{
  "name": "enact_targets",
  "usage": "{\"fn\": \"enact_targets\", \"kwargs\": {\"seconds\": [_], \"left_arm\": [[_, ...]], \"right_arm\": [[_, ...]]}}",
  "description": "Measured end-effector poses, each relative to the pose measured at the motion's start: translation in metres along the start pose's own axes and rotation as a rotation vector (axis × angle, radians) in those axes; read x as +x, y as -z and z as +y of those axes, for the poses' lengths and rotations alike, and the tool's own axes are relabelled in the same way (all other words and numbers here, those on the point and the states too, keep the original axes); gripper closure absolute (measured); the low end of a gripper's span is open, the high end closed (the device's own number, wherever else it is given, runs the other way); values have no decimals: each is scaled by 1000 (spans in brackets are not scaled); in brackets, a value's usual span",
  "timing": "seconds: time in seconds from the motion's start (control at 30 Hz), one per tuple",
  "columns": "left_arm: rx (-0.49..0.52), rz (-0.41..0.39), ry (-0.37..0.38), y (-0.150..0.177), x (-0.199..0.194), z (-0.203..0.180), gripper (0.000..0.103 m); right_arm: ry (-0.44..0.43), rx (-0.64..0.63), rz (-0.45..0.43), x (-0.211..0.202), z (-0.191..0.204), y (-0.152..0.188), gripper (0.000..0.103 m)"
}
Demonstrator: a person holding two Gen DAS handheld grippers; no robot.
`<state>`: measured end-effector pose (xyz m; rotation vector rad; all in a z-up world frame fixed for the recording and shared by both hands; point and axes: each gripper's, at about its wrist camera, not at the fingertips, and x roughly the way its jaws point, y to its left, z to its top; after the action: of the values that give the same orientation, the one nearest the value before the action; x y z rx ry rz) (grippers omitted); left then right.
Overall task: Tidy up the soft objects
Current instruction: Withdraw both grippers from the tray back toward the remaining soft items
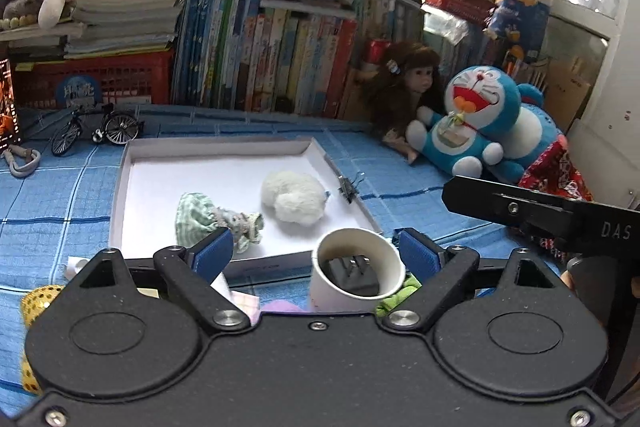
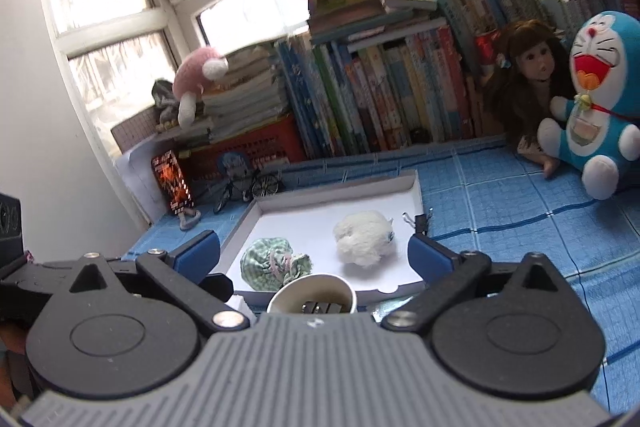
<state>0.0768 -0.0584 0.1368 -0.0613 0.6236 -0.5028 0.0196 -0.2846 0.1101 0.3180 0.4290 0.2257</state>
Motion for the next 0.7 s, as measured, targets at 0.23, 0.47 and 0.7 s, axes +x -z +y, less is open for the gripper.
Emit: {"fn": "enact_targets", "kwargs": {"seconds": [0.23,0.47,0.7], "left_arm": [[46,-63,0,22,-9,-19,12],[115,-121,-36,42,-15,-33,7],[122,-174,-51,60,-22,-33,7]], "right_arm": [[46,-12,-90,-23,-5,26,0],[93,-71,-158,-39,-2,41,0],[137,-74,-231,-47,-2,57,0]]}}
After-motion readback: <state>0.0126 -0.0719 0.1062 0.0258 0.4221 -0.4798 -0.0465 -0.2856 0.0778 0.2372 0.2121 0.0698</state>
